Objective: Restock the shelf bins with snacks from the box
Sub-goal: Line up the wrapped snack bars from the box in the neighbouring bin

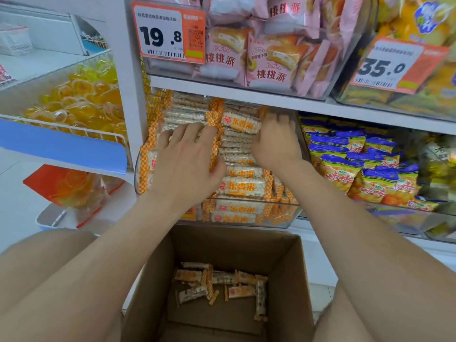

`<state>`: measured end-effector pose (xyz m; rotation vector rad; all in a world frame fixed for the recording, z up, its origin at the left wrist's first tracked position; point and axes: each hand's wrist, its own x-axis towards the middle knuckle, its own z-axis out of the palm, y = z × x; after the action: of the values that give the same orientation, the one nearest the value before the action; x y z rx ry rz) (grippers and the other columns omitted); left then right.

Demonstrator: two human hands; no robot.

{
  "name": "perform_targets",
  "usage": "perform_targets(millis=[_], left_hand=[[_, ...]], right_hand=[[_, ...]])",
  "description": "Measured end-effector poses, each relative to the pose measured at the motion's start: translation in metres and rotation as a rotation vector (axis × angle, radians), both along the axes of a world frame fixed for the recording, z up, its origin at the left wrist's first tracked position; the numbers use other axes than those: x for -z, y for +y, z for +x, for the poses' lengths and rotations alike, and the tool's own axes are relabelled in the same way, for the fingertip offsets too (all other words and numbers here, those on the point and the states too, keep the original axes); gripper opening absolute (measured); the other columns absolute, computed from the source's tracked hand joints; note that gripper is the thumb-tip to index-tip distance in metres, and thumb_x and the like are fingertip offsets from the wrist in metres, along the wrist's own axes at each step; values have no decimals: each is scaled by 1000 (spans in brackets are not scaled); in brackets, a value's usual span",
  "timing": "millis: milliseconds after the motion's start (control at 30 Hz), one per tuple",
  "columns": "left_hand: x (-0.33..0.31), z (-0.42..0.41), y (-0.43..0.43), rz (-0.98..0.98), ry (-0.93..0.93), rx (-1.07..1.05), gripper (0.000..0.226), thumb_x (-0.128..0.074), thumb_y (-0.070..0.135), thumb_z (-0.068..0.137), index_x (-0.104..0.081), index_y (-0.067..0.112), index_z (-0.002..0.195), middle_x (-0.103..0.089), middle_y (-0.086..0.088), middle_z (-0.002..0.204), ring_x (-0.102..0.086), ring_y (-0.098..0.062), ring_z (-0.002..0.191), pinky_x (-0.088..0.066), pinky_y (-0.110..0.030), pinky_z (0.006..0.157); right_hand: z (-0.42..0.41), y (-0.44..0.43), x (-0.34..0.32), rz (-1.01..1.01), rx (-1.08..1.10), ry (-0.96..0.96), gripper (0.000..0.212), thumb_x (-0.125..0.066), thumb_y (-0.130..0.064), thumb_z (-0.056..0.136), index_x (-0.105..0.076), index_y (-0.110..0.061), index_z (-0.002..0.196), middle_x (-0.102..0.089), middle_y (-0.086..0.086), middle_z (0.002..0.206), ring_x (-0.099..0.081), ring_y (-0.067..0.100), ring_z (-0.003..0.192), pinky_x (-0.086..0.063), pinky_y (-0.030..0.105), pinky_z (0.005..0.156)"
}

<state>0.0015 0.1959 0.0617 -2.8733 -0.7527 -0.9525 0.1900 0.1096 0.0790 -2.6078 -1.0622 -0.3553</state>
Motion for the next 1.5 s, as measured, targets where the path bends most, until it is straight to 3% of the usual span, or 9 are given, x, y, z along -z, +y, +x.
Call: perform_targets(millis=[100,233,367,500,600,1000,1167,1300,1500], left_hand=[[-1,-8,-6,44,-72,38,43,-55,37,95,-61,17,133,-62,-6,133,-54,-32,124,-38,-50,106],[2,-32,-34,65,-186,212,13,-63,24,91,-63,14,100,-59,-2,94,-55,-28,90,-44,-44,77],[37,-53,-63,-273,182,368,6,-58,32,92,-55,27,94,-57,9,76,-58,-20,69,-46,-37,56],[89,-50,-70,-302,848,321,2,-54,34,100,-56,34,98,-59,8,90,-63,-18,83,-56,-36,72],[130,-39,-59,-405,1032,238,22,-56,28,103,-65,25,123,-66,-3,113,-66,-24,99,-58,-40,85],[336,-64,-58,-800,1140,2,57,-58,16,100,-42,17,155,-39,-8,161,-43,-33,144,-42,-43,115],[377,-62,-58,-924,1063,-115,81,-56,3,100,-14,22,166,-12,-9,172,-24,-38,155,-31,-50,124],[399,-65,-59,-881,1085,-143,77,-58,5,98,-19,19,163,-30,-13,164,-40,-40,145,-40,-50,116],[412,-72,-70,-723,1179,-154,67,-59,6,98,-35,19,159,-32,-12,163,-26,-38,150,-31,-52,119]], right_hand=[[-24,-33,-5,16,-36,-15,49,-57,-23,96,-49,1,138,-52,26,134,-48,47,126,-42,48,104],[-80,-84,-21,148,-238,55,24,-54,-20,95,-71,-18,110,-70,3,101,-64,21,95,-50,34,83],[-129,-116,3,-64,-336,212,21,-46,-27,91,-65,-25,82,-64,-3,76,-61,18,72,-56,40,66],[-143,-125,74,-501,-341,335,18,-49,-28,99,-66,-20,98,-60,2,89,-61,24,80,-58,42,73],[-136,-124,127,-619,-291,395,18,-54,-24,101,-66,-18,112,-59,2,92,-63,24,81,-58,39,71],[-120,-124,306,-760,-121,952,52,-54,-14,101,-45,-8,152,-46,13,156,-55,35,132,-48,33,95],[-107,-119,353,-692,7,898,29,-56,-11,101,-64,-12,129,-65,13,131,-62,33,121,-54,39,96],[-106,-125,388,-766,18,911,46,-56,-9,100,-52,-13,146,-47,14,154,-51,35,137,-49,47,108],[-119,-124,409,-876,-83,715,77,-57,2,96,-22,-13,163,-20,21,166,-19,44,153,-27,56,123]])
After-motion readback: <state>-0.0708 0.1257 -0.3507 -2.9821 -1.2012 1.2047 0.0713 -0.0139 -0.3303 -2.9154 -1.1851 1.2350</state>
